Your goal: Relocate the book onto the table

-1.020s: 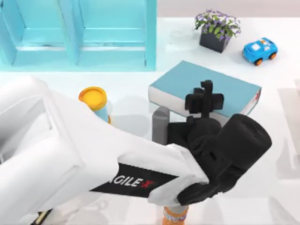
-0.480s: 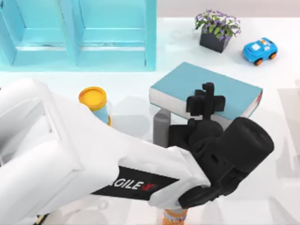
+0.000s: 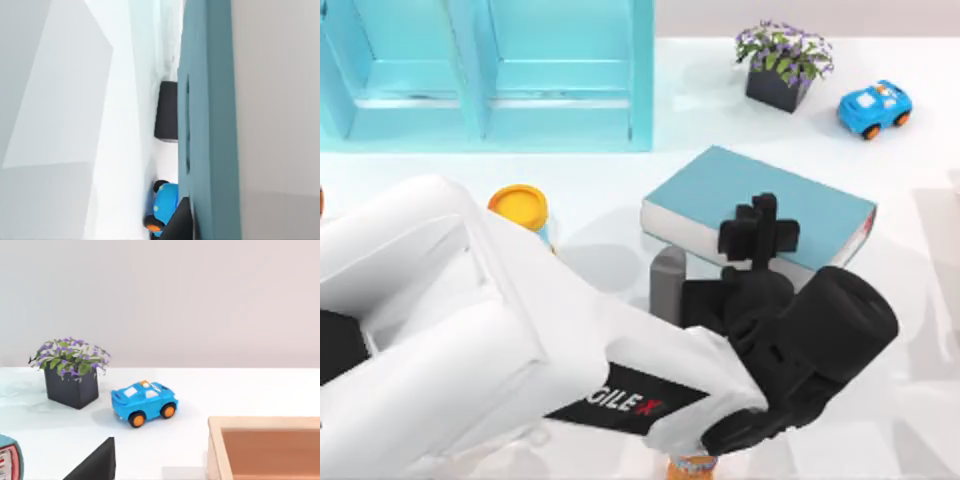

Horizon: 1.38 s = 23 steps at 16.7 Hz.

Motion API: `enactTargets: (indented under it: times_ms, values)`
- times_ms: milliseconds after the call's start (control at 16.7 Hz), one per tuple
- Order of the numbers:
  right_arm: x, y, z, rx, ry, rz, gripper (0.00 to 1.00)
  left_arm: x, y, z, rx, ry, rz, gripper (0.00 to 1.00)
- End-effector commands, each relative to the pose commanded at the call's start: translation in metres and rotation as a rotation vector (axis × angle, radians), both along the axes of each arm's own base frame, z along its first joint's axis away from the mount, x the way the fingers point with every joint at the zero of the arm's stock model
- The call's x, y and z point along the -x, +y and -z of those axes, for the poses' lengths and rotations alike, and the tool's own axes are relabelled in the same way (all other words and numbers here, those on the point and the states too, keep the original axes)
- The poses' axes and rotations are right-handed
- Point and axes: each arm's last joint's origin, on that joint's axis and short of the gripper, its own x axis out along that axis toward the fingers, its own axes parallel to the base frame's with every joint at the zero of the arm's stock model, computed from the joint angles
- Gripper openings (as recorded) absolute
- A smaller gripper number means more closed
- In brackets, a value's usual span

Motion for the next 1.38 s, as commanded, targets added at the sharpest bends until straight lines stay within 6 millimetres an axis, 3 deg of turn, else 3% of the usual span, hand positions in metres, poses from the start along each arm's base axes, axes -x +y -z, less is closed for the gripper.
enactTargets:
  times_ms: [360, 1140, 1380]
  values:
    - [0.0000, 0.0000, 0.0000, 0.000, 0.000, 0.000, 1.00, 0.0008, 0.0030, 0.0104, 0.005, 0.004, -0.003, 0.00]
    - [0.0000, 0.0000, 0.0000, 0.000, 0.000, 0.000, 1.00, 0.0008, 0.0030, 0.0104, 0.005, 0.004, -0.003, 0.98]
    - [0.0000, 0.0000, 0.0000, 0.000, 0.000, 0.000, 1.00, 0.0008, 0.0030, 0.0104, 0.005, 0.004, -0.003, 1.00]
